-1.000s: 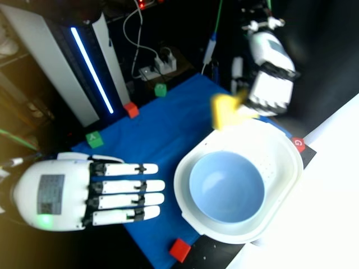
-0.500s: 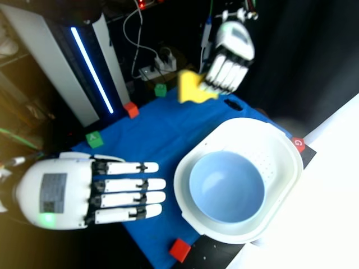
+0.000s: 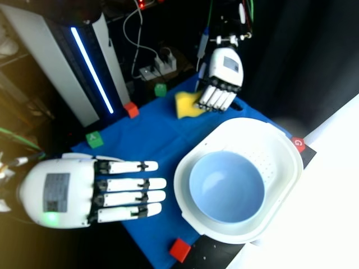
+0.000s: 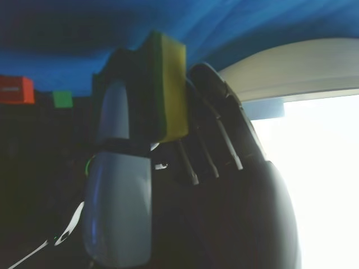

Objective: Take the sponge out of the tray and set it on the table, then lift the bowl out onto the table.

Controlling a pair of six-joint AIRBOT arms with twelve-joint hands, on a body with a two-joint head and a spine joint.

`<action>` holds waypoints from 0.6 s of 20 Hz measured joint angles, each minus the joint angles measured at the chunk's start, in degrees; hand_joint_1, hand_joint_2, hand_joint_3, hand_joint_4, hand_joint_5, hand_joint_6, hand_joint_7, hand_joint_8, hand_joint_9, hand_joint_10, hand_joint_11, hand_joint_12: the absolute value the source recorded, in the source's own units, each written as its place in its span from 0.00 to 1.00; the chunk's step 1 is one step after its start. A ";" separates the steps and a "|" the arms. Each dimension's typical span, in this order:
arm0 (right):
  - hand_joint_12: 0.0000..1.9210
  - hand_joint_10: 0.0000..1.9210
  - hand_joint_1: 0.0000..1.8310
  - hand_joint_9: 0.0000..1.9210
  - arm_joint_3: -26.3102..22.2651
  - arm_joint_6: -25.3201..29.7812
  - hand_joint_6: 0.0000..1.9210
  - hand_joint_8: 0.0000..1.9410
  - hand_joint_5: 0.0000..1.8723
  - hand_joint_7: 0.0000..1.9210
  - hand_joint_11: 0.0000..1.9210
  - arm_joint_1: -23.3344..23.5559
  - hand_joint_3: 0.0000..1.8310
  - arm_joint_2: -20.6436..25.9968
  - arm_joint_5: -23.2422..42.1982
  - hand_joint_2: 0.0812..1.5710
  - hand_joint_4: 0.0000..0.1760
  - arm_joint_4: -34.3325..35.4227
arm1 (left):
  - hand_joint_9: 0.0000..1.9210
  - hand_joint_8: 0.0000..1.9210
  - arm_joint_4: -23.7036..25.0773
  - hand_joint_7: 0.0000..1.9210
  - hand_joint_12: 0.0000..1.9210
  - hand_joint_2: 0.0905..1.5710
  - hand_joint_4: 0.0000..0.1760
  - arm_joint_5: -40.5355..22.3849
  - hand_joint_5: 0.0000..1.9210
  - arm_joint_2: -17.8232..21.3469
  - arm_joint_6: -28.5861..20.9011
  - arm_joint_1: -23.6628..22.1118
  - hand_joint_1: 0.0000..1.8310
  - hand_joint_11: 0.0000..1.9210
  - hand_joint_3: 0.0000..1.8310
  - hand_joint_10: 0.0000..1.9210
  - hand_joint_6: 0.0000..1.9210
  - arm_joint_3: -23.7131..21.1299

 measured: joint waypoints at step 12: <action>0.31 0.00 0.45 0.15 0.00 0.44 0.00 0.00 0.36 0.20 0.01 0.00 0.00 0.00 -0.02 0.87 0.40 0.00 | 0.22 0.00 -5.99 0.24 0.53 0.52 0.31 0.13 0.28 -0.79 2.82 0.00 0.45 0.02 0.00 0.00 0.00 1.57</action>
